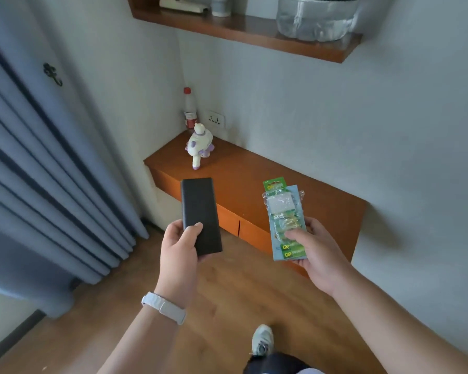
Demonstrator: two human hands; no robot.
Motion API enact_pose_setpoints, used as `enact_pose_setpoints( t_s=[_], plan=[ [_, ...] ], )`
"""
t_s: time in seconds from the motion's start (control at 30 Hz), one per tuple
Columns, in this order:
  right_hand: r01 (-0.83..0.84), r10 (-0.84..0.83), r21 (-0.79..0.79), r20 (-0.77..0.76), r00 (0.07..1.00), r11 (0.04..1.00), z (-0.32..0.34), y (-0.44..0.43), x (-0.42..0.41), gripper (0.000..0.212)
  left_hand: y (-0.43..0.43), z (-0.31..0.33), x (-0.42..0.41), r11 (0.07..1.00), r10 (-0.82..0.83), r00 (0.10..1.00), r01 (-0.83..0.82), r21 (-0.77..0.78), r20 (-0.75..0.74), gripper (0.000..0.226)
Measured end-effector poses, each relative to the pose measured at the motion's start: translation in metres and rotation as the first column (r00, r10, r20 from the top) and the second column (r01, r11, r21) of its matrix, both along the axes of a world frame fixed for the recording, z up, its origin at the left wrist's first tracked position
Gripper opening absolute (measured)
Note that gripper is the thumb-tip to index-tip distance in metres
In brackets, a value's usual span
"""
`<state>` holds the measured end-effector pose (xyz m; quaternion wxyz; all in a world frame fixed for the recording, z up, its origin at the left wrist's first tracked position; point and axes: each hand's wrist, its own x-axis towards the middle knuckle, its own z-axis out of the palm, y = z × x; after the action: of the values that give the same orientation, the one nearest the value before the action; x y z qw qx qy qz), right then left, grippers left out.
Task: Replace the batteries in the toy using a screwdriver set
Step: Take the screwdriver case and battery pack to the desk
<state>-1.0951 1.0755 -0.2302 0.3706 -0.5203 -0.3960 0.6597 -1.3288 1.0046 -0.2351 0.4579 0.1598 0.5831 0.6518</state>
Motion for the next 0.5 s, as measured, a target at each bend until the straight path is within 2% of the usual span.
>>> enact_pose_setpoints(
  t_s=[0.23, 0.5],
  plan=[
    [0.018, -0.019, -0.066, -0.015, 1.000, 0.998, -0.033, 0.068, -0.025, 0.035, 0.065, -0.013, -0.026, 0.998, -0.013, 0.999, 0.011, -0.064, -0.034, 0.019],
    [0.028, -0.029, -0.152, 0.000, 1.000, 0.988, -0.058, 0.178, -0.028, 0.035, 0.171, -0.024, -0.026, 0.984, -0.057, 0.998, 0.050, -0.171, -0.037, 0.013]
  ],
)
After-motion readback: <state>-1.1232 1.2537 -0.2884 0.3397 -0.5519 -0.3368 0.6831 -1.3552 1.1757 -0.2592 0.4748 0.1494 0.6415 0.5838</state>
